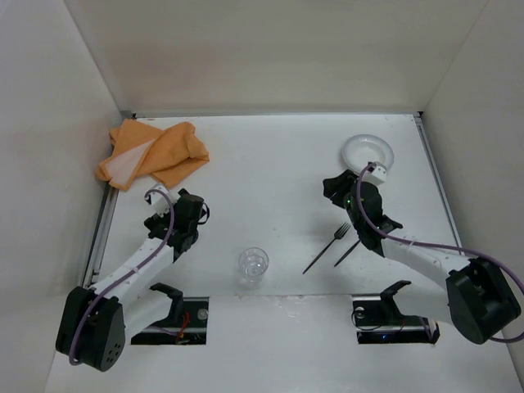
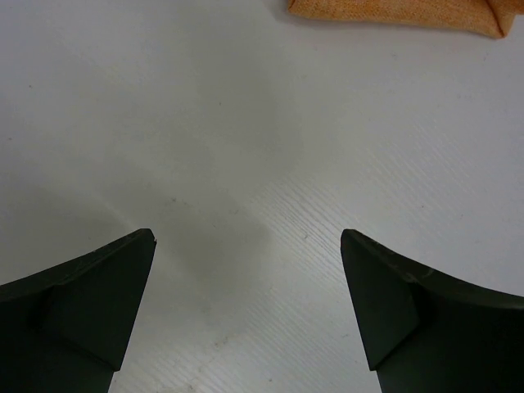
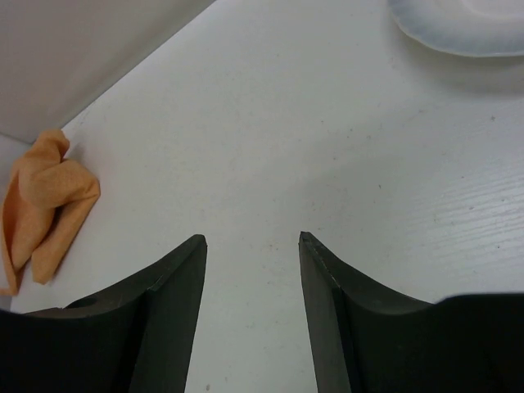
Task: Set the dinner table for one person
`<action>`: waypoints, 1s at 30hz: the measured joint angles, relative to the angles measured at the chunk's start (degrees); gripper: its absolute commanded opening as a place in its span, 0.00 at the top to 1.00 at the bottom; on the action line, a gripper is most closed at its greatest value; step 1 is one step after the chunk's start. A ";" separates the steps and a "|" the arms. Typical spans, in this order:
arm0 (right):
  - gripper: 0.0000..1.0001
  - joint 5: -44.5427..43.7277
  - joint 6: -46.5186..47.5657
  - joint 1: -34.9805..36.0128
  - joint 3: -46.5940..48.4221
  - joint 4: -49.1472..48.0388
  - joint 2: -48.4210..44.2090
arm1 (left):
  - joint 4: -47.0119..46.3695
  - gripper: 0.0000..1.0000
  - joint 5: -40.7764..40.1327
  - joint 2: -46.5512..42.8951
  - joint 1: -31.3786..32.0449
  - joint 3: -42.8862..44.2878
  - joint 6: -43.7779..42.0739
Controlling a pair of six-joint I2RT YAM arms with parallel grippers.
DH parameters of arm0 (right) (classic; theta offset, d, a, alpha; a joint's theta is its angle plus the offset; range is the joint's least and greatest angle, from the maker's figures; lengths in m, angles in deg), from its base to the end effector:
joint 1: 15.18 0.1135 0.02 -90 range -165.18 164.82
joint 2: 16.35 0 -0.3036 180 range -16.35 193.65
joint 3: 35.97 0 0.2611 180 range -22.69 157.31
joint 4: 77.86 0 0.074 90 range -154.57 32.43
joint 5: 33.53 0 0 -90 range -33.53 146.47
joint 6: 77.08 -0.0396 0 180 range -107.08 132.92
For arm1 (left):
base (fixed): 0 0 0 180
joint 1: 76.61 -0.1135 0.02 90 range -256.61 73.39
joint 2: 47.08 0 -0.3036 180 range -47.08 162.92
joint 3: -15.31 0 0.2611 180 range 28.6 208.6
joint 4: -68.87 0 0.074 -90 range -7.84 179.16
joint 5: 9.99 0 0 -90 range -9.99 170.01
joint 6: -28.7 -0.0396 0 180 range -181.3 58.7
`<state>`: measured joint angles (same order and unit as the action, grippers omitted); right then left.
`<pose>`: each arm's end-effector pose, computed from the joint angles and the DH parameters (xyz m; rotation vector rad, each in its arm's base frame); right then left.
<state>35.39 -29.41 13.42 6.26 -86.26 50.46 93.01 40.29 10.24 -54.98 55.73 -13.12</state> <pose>0.2214 0.1045 0.2530 0.4774 1.8043 0.5254 0.1810 -0.0446 0.2246 -0.8079 1.9395 0.0740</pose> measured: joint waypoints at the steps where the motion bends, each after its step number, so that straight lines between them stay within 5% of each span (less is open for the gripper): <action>1: 0.45 0.09 0.02 0.00 0.00 0.00 0.11 | -0.35 0.00 0.20 0.37 0.00 0.07 -0.17; 8: 0.53 0.50 0.11 0.00 0.00 -0.31 0.28 | -5.33 0.00 1.55 0.79 -0.59 0.13 -1.27; 14: 0.91 2.01 0.76 0.00 0.00 -1.29 0.28 | -9.99 0.00 2.47 3.63 -2.86 0.72 -2.49; 18: 0.96 3.93 0.96 0.00 0.00 -1.64 0.28 | -14.51 0.00 2.95 7.87 -4.39 1.44 -3.63; 19: 0.95 4.33 0.94 0.00 0.00 -1.75 0.28 | -15.43 0.03 3.15 8.39 -4.83 1.46 -3.80; 21: 0.93 4.98 0.94 0.00 0.00 -2.03 0.31 | -17.97 0.39 3.78 8.90 -5.35 1.49 -4.59; 24: 0.88 5.86 0.96 0.07 0.00 -2.34 0.61 | -21.81 0.70 4.42 9.31 -5.68 2.01 -6.75; 27: 0.84 6.56 0.98 0.39 0.02 -2.82 1.81 | -23.52 0.76 4.57 11.56 -5.90 5.40 -9.11; 30: 0.74 7.58 0.94 0.66 0.13 -2.82 3.39 | -25.35 0.66 4.57 14.99 -6.73 10.32 -10.93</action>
<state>42.97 -28.47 14.08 6.40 -89.08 53.84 67.66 44.85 25.24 -61.71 66.05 -24.04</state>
